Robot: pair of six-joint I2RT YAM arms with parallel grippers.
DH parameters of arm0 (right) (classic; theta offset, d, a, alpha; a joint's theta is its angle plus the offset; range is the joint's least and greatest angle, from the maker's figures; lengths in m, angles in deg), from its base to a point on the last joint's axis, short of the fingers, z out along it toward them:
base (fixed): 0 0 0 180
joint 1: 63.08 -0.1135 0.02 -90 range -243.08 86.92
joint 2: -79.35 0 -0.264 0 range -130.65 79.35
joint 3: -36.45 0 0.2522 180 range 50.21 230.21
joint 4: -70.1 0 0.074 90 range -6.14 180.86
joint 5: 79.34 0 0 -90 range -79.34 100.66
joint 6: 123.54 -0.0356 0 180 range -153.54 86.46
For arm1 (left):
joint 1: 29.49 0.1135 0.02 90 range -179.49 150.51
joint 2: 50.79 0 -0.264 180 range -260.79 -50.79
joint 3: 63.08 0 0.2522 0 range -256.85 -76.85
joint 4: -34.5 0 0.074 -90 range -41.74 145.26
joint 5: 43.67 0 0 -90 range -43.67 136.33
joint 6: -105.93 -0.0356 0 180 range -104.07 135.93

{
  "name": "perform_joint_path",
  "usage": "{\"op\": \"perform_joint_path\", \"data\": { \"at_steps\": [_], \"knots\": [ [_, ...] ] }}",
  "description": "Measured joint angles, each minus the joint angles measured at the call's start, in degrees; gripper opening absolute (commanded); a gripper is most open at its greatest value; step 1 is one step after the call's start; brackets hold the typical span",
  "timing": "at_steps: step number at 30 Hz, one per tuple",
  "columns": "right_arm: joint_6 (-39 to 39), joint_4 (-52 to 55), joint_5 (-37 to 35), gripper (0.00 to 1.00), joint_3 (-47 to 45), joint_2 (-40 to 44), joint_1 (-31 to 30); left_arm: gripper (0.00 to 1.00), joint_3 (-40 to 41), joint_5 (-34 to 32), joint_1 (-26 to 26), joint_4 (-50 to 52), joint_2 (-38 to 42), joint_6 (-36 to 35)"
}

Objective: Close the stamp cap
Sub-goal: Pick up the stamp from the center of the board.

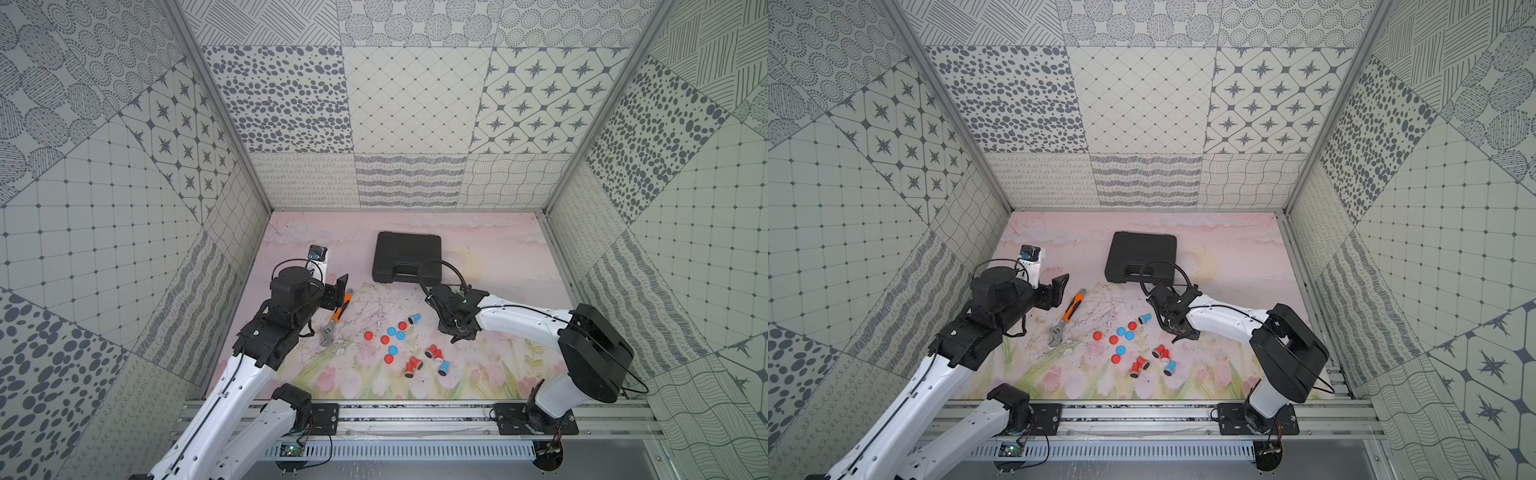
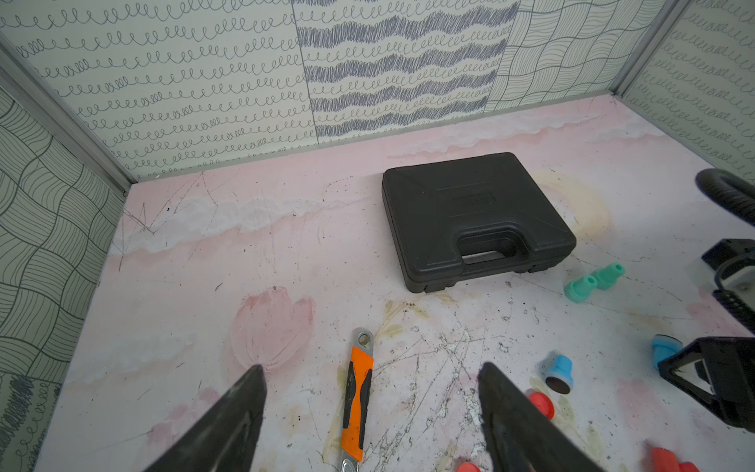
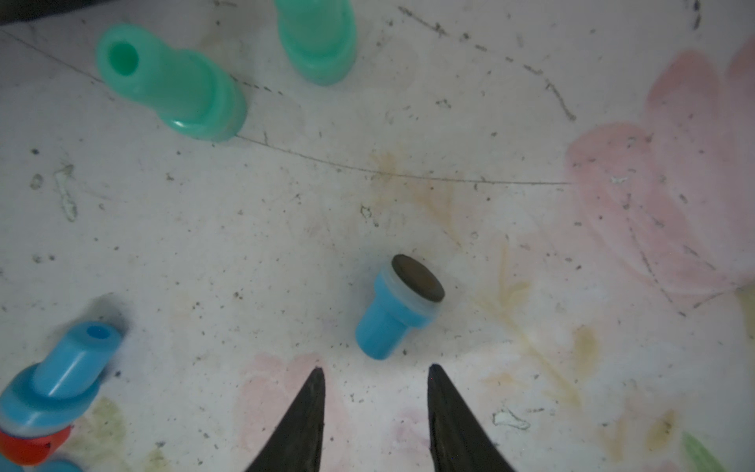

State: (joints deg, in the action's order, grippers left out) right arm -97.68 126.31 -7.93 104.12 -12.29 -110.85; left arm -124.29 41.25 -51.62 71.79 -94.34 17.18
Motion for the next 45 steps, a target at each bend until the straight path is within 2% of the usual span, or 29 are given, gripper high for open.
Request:
{"op": "perform_joint_path", "data": {
  "at_steps": [13,35,40,45],
  "knots": [
    [-1.44,-5.16,-1.53,0.38,-2.10,-2.99,1.31,0.82,0.00,0.04,0.00,0.00,-0.37,0.00],
    [0.59,-6.56,-3.02,0.18,-2.05,-3.54,1.90,0.82,0.00,0.04,0.04,0.00,-0.68,0.00],
    [2.47,-5.60,-3.13,0.16,-2.05,-3.02,1.95,0.82,0.00,0.11,0.04,0.00,-0.72,0.00],
    [7.78,-3.72,-3.17,0.17,-2.05,1.66,2.10,0.81,0.28,1.25,0.04,-0.09,-1.42,0.02]
  ]
}}
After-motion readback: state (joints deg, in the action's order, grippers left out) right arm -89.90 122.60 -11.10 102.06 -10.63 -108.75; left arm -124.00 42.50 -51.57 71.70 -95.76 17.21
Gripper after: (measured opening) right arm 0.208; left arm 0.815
